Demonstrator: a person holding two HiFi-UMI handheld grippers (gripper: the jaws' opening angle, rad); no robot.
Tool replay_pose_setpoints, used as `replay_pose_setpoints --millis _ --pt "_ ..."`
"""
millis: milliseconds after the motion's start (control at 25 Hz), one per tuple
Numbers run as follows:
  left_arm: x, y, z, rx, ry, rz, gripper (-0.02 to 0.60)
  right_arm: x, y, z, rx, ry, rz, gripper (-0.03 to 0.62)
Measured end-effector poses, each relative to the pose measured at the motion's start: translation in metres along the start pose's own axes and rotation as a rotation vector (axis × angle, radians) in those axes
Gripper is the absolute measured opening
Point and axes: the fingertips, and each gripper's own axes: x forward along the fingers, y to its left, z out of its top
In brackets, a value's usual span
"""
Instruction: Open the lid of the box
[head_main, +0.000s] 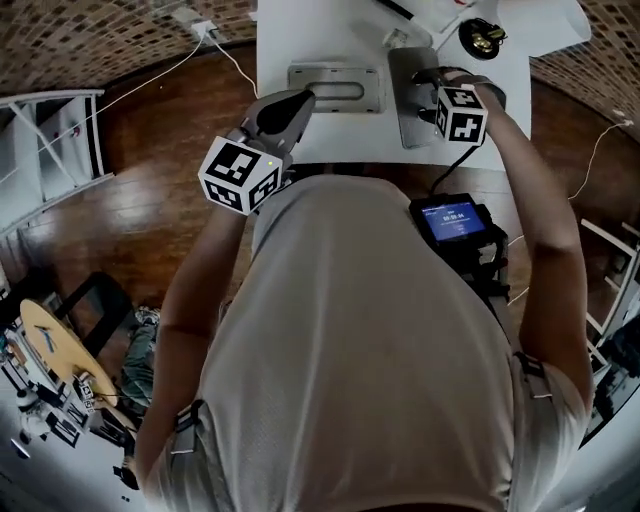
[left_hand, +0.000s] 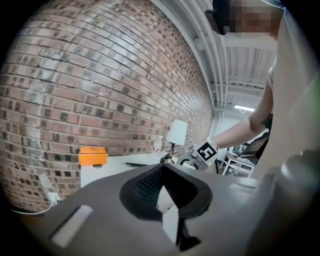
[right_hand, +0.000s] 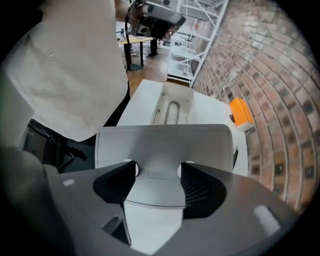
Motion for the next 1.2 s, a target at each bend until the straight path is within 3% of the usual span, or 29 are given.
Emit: replay_pose_setpoints --millis 160,240,640,920,1040,1200 --pt "0.022 -0.015 0.004 0.024 0.025 -0.047 0.002 0.027 0.027 -0.046 0.2 0.046 0.084 0.287" --pt "0.026 -0.018 0.004 0.031 0.036 -0.052 0.002 0.044 0.035 -0.059 0.252 0.07 0.108 0.287" --pt "0.008 -0.005 -0.001 0.031 0.071 0.021 0.002 0.092 0.057 -0.082 0.229 0.165 0.21 0.289" --pt "0.007 -0.005 0.004 0.04 0.068 0.025 0.002 0.099 0.057 -0.087 0.213 0.192 0.189 0.291" --pt "0.006 -0.005 0.005 0.041 0.068 0.018 0.002 0.097 0.058 -0.082 0.25 0.175 0.181 0.327" --pt "0.01 -0.005 0.004 0.046 0.064 0.008 0.002 0.084 0.045 -0.081 0.281 0.139 0.108 0.331"
